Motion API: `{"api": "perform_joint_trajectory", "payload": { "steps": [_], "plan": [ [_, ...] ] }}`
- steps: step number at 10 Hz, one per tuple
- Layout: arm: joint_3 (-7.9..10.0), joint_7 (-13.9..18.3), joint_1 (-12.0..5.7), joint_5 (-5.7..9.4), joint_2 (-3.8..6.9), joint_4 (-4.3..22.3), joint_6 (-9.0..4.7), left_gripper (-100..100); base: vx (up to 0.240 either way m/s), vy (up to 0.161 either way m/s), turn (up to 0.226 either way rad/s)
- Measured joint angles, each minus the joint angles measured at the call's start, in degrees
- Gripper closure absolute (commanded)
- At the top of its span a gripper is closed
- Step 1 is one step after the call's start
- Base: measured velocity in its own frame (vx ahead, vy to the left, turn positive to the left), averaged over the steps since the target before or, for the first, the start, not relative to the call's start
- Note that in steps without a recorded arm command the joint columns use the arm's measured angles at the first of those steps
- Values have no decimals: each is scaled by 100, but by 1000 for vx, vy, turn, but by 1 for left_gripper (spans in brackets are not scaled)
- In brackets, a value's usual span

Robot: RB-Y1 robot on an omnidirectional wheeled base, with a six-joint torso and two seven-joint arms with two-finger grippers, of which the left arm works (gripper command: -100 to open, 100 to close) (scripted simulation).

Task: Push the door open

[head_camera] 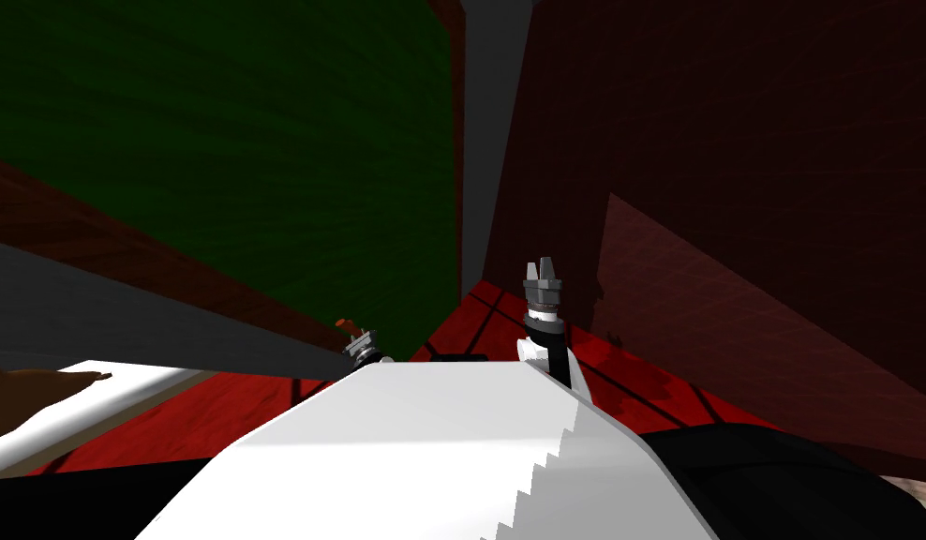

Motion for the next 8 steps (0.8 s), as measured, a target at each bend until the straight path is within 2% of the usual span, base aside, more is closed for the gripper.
{"api": "perform_joint_trajectory", "payload": {
  "steps": [2,5,7,8],
  "plan": [
    [24,10,-11,-208,74,68,122,100,-12,-46,-8],
    [58,-57,113,-509,92,-80,456,100,-18,-46,-2],
    [69,-33,45,-632,167,85,515,100,-1,-34,-14],
    [85,-43,41,-750,195,83,622,100,-9,-53,-33]
  ]
}}
